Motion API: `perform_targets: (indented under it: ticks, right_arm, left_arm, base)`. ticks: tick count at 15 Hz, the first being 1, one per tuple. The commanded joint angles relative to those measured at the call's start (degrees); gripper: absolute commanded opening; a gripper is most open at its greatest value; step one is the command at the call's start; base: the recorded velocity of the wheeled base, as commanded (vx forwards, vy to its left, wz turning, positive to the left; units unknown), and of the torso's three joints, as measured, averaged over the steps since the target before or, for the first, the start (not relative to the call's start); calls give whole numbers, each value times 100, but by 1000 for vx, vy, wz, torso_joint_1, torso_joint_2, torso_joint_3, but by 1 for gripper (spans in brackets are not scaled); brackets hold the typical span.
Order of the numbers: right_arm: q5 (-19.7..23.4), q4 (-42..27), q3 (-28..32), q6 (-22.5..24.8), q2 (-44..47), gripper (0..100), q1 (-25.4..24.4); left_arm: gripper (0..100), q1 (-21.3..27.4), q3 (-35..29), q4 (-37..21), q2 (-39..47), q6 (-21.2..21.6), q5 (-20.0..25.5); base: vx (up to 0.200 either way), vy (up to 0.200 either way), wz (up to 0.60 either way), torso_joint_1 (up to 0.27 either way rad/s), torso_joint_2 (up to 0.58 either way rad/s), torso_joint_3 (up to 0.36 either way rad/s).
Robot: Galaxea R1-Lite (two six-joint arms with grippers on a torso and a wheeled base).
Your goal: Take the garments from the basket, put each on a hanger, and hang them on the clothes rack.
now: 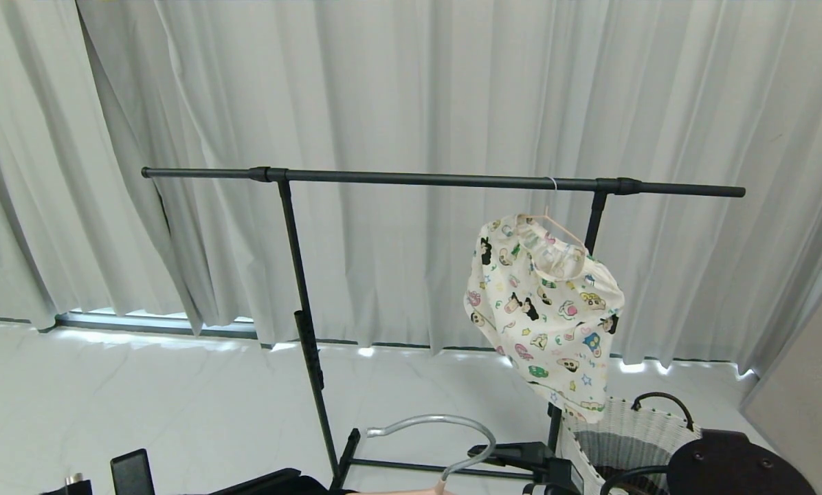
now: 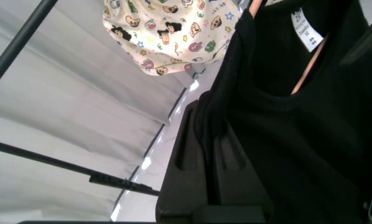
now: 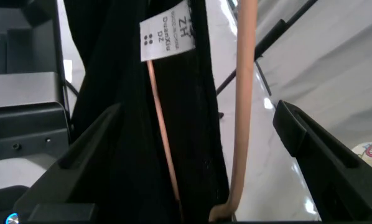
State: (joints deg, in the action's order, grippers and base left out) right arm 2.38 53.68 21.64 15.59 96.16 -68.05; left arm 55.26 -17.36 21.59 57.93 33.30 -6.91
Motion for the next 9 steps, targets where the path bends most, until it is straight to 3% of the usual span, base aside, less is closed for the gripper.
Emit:
perform_targets:
  ticks: [1,5,6,9]
  right_arm:
    - [0,-6,7,-4,34,100,20]
    - [0,3,-11,-30,34,100,20]
    - [-9,3,-2,-91,34,0,20]
    - [-27,3,-11,-100,8,0,37]
  left_arm:
    - [0,11,-13,3,25,1,-3]
    - [0,125,-13,3,25,1,-3]
    - [0,143,-13,3,25,1,-3]
    - [0,152,-31,3,25,1,-3]
  base:
    - [0,0,0,0,0,0]
    - [0,0,0,0,0,0]
    - [0,0,0,0,0,0]
    - [0,0,0,0,0,0]
